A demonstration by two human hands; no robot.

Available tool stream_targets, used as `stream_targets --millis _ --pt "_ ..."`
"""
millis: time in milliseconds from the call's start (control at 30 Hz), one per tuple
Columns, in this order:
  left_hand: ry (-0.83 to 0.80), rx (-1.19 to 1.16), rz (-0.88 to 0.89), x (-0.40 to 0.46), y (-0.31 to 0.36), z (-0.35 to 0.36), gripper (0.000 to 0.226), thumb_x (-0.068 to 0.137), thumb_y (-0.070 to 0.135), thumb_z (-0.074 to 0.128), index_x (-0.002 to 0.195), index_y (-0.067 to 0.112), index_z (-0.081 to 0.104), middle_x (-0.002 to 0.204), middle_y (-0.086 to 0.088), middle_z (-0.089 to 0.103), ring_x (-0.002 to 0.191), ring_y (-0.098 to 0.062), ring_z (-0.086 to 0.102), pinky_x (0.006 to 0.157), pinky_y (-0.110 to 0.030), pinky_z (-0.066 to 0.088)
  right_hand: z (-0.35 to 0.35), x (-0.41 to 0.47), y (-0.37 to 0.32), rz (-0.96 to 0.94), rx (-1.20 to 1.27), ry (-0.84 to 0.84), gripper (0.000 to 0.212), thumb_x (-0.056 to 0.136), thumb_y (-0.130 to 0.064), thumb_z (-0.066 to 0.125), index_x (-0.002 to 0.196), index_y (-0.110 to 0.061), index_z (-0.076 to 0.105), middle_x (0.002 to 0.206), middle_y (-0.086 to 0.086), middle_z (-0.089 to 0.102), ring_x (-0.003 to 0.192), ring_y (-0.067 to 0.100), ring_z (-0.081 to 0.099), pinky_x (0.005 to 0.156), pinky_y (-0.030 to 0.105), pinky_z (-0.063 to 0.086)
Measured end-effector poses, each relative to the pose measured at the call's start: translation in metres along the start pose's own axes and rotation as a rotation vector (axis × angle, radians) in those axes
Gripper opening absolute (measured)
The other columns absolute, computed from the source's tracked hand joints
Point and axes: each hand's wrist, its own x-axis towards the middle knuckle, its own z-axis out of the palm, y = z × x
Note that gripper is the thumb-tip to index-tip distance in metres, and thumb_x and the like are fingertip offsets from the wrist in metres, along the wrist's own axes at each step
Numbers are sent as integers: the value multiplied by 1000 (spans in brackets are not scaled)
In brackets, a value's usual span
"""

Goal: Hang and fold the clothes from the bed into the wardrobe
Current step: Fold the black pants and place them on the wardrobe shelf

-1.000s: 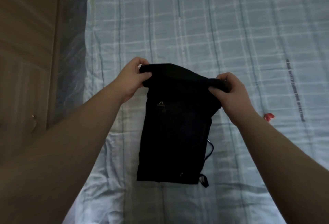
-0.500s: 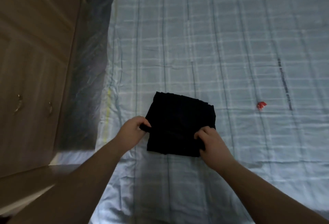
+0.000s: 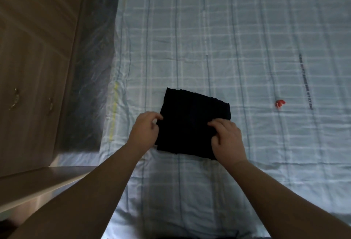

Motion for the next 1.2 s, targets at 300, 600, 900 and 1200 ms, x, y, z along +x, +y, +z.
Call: stream_targets --millis 300,600,900,1200 --pt "-274 596 211 1 9 83 65 98 57 30 153 44 -3 166 0 -7 152 -27 -8 115 -66 11 44 10 7 54 -325 -256 62 103 -44 29 159 -29 8 168 1 3 155 23 -1 124 50 7" --pt "80 -107 -114 -3 2 73 75 88 37 68 151 22 29 160 -16 17 147 -30 21 119 -46 25 29 2 11 528 460 109 64 93 -20 64 149 -20 34 152 2 36 139 18 37 115 38 35" --pt "-217 -510 -569 34 10 51 76 76 32 84 136 7 44 127 -6 59 103 -18 61 89 -32 52 26 33 16 980 913 -147 56 75 -22 74 126 -9 55 115 12 68 100 33 69 88 51 58" --pt "-245 -857 -502 14 23 13 63 80 10 79 134 17 49 125 -7 63 107 -25 67 89 -42 57 -13 18 -5 801 1185 -160 47 88 -2 65 130 -22 57 123 6 67 109 29 68 85 47 60"
